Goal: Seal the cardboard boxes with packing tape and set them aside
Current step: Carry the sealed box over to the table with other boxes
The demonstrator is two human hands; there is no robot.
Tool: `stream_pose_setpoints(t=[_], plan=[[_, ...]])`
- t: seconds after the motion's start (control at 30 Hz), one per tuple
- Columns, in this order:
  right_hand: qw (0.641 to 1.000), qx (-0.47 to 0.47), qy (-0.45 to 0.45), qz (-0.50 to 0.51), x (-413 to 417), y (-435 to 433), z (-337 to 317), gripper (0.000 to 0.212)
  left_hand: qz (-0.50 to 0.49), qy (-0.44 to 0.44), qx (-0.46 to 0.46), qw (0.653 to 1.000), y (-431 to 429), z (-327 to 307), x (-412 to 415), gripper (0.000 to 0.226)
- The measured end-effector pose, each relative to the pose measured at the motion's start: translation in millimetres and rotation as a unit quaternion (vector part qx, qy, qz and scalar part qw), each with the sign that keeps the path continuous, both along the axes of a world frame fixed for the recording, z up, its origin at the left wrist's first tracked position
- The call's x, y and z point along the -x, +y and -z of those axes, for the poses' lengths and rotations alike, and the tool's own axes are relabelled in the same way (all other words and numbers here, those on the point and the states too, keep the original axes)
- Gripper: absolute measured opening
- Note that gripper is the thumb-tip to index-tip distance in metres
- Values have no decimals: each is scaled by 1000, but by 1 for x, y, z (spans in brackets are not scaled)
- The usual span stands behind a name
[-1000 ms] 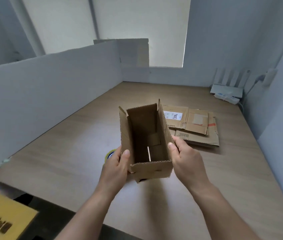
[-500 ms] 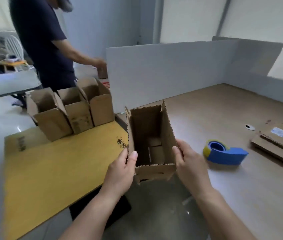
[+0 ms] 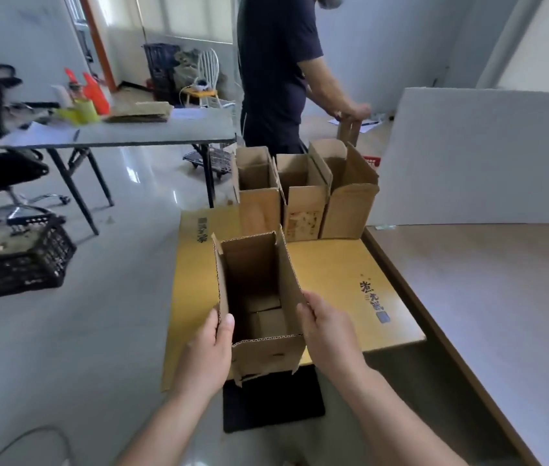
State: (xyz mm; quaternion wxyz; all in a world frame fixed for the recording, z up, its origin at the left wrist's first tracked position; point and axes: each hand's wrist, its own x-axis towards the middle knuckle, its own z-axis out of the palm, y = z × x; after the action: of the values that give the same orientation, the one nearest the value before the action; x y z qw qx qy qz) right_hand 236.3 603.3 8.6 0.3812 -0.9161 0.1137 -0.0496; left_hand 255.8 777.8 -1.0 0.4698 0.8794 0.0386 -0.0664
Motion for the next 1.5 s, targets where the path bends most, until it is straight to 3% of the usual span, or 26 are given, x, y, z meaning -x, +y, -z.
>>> stream_pose_setpoints(t=[0.37,0.5,0.63,0.73,0.9,1.07,1.43,1.5], plan=[[988,-26,79,-129,-162,24,7,41,-144,4,-130,981,25,12,-135,45],[989,18,-2,-150,-211,15,5,48,-182,5,-127,975,35,16,-178,46],[990,48,-122,-59,-253,0,-3,40,-213,12,-107,971,56,22,-219,45],[985,71,-158,-7,-285,-8,-13,38,-217,6,-103,971,70,21,-253,45],[983,155,-84,42,-331,-9,-27,50,-179,3,-89,980,82,18,-323,43],[982,172,0,82,-358,-7,-32,52,-104,3,-92,990,72,12,-388,42],[974,193,39,113,-374,-5,-23,42,16,15,-102,995,50,11,-408,36],[972,206,26,113,-370,-4,-21,42,27,25,-101,994,52,7,-407,51]])
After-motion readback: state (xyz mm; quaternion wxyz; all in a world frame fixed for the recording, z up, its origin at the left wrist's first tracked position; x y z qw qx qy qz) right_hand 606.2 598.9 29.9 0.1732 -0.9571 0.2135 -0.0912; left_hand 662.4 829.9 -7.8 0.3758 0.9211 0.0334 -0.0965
